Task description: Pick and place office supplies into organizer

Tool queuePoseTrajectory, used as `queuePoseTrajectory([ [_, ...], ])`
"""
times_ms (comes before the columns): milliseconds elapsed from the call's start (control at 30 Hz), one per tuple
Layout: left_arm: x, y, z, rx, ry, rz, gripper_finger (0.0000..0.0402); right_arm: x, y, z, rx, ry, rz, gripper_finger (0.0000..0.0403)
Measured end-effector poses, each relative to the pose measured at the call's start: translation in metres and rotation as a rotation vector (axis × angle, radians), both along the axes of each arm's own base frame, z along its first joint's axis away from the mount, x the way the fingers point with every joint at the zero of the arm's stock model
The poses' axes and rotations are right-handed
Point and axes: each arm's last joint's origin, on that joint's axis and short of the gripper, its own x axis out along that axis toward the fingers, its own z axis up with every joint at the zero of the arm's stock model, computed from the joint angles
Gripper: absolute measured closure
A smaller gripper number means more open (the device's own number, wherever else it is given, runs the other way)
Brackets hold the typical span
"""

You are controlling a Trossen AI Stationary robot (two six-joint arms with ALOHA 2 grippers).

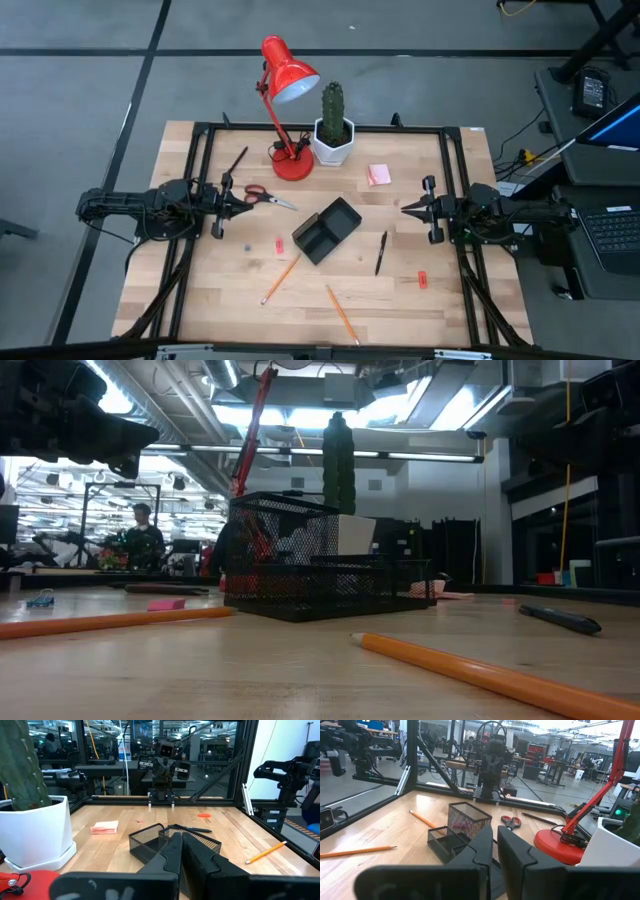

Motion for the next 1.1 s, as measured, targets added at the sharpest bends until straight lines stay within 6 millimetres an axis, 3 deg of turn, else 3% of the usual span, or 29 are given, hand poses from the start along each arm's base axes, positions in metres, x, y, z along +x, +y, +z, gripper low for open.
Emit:
queuePoseTrajectory([
  [267, 0.0, 0.0, 0.0, 0.0, 0.0, 0.0, 0.0395, 0.0, 0.0, 0.0, 0.004, 0.0, 0.0, 0.0371],
  [500, 0.0, 0.0, 0.0007, 0.012, -0.008, 0.0, 0.0395, 0.0, 0.0, 0.0002, 0.175, 0.009, 0.006, 0.0371],
  [1100, 0.0, 0.0015, 0.0004, -0.027, -0.004, 0.051, 0.0396, -0.0002, -0.0022, 0.0045, 0.239, -0.039, -0.06, 0.0384],
])
